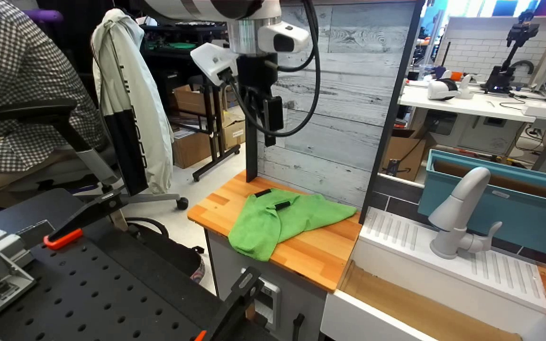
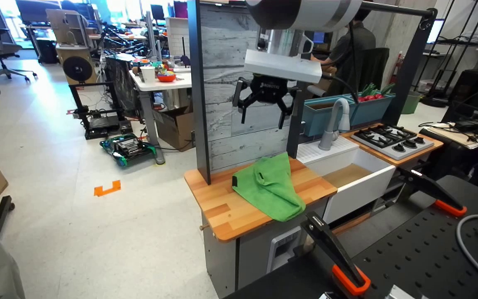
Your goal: Fold the green towel from left to right then bottom to top
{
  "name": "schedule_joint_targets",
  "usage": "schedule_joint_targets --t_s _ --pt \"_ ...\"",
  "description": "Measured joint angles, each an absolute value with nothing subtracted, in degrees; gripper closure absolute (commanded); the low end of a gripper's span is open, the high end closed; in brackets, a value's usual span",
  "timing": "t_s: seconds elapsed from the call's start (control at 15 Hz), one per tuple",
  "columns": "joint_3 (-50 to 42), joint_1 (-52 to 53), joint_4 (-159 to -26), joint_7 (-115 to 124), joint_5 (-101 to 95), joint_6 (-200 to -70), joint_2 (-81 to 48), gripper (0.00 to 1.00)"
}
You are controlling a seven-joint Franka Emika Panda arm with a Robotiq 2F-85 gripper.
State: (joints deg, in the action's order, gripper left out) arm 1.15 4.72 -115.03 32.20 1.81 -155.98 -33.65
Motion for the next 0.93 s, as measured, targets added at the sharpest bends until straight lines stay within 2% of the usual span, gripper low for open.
schedule_joint_targets --t_s 0.4,0.93 --pt "2.4 4.6 -107.6 27.6 10.6 -157.2 -43.1 0.0" --pt "1.7 5.5 -97.7 27.7 11.1 -154.6 -53.9 0.0"
